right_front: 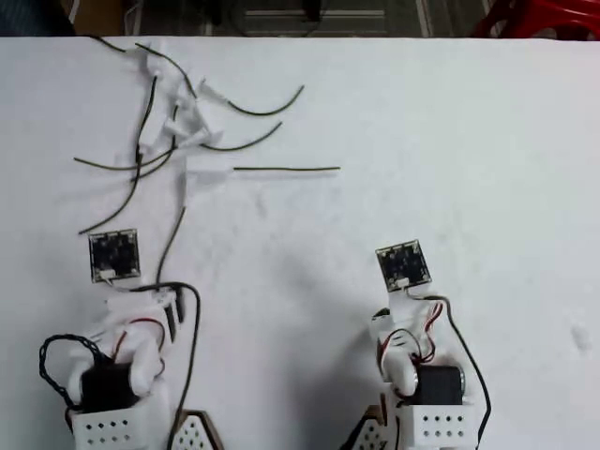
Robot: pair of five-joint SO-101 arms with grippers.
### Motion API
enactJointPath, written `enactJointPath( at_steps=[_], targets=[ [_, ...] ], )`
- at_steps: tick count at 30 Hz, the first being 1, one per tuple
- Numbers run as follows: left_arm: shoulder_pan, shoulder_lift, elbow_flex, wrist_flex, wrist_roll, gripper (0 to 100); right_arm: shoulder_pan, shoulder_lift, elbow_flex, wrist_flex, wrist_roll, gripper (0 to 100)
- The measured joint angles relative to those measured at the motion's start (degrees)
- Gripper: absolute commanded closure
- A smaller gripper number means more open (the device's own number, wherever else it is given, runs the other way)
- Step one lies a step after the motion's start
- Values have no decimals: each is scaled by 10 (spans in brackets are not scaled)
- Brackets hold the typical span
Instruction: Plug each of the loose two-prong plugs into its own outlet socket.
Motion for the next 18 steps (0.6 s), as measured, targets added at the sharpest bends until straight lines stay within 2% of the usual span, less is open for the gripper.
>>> enactJointPath(
  at_steps=[2,9,18],
  targets=[
    [0,0,0,0,-12,923,0,0,0,0,0,978],
    [0,1,61,0,-17,960,0,0,0,0,0,980],
    [0,-4,65,0,-18,976,0,0,0,0,0,980]
  ],
)
